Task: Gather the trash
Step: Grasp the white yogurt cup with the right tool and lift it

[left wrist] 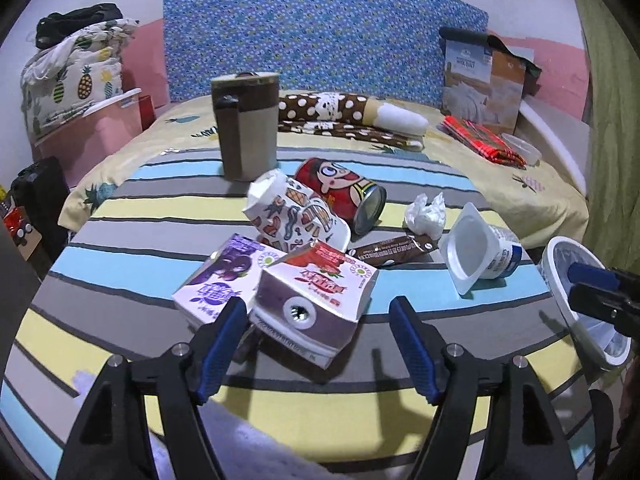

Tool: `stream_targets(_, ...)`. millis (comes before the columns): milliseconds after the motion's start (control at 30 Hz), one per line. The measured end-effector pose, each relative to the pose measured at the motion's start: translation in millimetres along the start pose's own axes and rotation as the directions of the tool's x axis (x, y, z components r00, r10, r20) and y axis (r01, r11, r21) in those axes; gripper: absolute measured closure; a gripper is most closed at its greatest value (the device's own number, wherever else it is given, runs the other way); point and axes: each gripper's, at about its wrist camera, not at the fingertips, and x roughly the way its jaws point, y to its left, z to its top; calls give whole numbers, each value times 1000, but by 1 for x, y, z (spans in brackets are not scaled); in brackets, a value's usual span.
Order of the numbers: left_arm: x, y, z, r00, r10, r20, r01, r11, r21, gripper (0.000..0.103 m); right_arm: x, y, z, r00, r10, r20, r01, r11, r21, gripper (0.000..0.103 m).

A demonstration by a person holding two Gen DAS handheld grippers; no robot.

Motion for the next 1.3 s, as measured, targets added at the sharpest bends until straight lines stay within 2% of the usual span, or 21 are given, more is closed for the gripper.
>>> stream_targets(133, 2, -6, -2, 999, -33, -12, 33, 999, -2, 28, 9, -3, 4, 1000, -10, -10, 10, 1000, 5, 36)
stream_targets(167, 2, -8, -3, 999, -41, -13, 41, 999, -7, 30, 10, -2, 5, 1000, -15, -9, 16, 1000, 5, 36)
stream_targets(200, 1, -10, -4, 999, -45, -17, 45, 999, -10, 38, 11, -3, 6, 1000, -22, -8, 22, 1000, 7, 36)
stream_targets(267, 3, -15, -6, 998, -55, -36, 55, 998, -17, 47, 13, -3, 10, 999, -36, -5, 36, 999, 11, 36)
stream_targets(400, 6, -23, -12, 996, -68, -58, 67, 997, -26, 47, 16, -4, 14, 999, -50, -4, 50, 999, 9, 36)
stream_targets(767, -2, -20, -18, 996, -72, -58, 68, 995, -73, 47, 29, 5, 30, 996, -89, 8, 89, 996, -23, 36)
stream_targets(933, 1, -19, -19, 994, -84, -68, 78, 994, -83, 47, 38, 8, 35, 991, -135, 13, 136, 990, -30, 36)
stream_targets(1100, 3, -17, -19, 992, -97, -75, 91, 992, -87, 47, 45, 0, 35, 980, -198, -2, 198, 980, -6, 35)
stream_targets(1300, 4, -17, -19, 992, -101, -77, 94, 992, -88, 47, 41, -7, 34, 979, -204, -16, 205, 979, 21, 33)
